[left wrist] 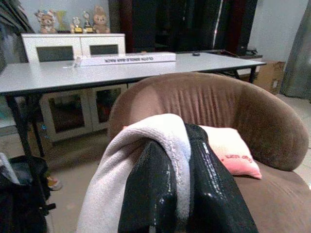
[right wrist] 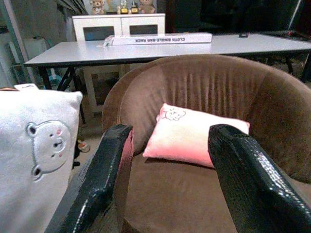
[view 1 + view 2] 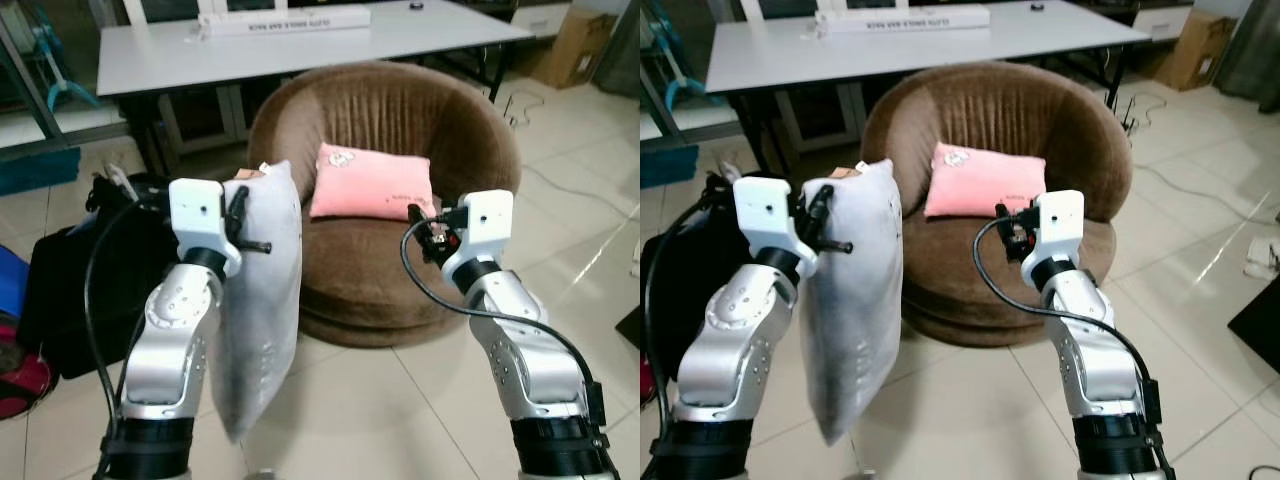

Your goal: Move the pillow to the sofa from floor

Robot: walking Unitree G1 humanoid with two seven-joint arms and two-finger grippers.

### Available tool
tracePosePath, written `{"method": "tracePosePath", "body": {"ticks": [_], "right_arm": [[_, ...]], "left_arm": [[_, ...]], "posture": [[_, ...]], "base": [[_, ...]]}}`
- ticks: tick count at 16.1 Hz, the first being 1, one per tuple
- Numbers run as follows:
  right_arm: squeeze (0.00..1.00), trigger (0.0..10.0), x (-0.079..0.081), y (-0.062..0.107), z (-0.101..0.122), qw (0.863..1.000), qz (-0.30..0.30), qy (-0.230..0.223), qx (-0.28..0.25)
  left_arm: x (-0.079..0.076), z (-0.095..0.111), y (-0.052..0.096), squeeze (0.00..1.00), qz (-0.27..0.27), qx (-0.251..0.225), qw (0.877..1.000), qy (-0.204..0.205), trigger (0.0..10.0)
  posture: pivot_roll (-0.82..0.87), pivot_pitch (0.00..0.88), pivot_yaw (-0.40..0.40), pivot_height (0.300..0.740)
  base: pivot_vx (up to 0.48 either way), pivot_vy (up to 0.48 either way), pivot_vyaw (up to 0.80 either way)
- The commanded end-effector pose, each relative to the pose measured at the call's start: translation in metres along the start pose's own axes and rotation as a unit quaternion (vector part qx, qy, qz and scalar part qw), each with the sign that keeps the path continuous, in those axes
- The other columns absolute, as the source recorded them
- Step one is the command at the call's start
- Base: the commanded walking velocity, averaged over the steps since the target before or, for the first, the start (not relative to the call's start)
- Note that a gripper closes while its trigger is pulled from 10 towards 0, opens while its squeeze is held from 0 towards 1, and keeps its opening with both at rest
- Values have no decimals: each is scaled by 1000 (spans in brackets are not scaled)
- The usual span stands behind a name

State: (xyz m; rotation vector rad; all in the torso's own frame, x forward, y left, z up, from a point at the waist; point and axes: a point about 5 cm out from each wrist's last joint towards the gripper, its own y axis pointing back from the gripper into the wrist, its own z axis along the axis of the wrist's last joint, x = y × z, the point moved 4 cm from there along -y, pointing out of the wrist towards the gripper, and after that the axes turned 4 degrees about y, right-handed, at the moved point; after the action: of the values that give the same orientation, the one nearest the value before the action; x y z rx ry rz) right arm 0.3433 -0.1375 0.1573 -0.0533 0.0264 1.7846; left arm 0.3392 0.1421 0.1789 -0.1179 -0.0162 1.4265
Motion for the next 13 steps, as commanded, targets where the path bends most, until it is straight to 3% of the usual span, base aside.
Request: {"method": "tracePosePath", "body": {"ticks": [1, 3, 8, 13], "right_arm": [[0, 10000, -4, 0, 1, 1000, -6, -3, -1], [0, 10000, -7, 0, 0, 1000, -13, -13, 4], [0, 10000, -13, 3, -5, 999, -30, -12, 13], [0, 10000, -12, 3, -6, 999, -32, -8, 14]], "left_arm": [[-11, 18, -2, 0, -25, -39, 999, -8, 10000], [-13, 20, -3, 0, -32, -48, 998, -15, 10000], [-13, 22, -5, 0, -38, -51, 998, -18, 10000], [-12, 22, -6, 0, -41, -51, 998, -18, 10000]], "posture": [[23, 0, 20, 740], [21, 0, 24, 740], [14, 0, 37, 740], [13, 0, 45, 740]], "base": [[0, 0, 0], [0, 0, -209], [274, 0, -651], [307, 0, 0]]}}
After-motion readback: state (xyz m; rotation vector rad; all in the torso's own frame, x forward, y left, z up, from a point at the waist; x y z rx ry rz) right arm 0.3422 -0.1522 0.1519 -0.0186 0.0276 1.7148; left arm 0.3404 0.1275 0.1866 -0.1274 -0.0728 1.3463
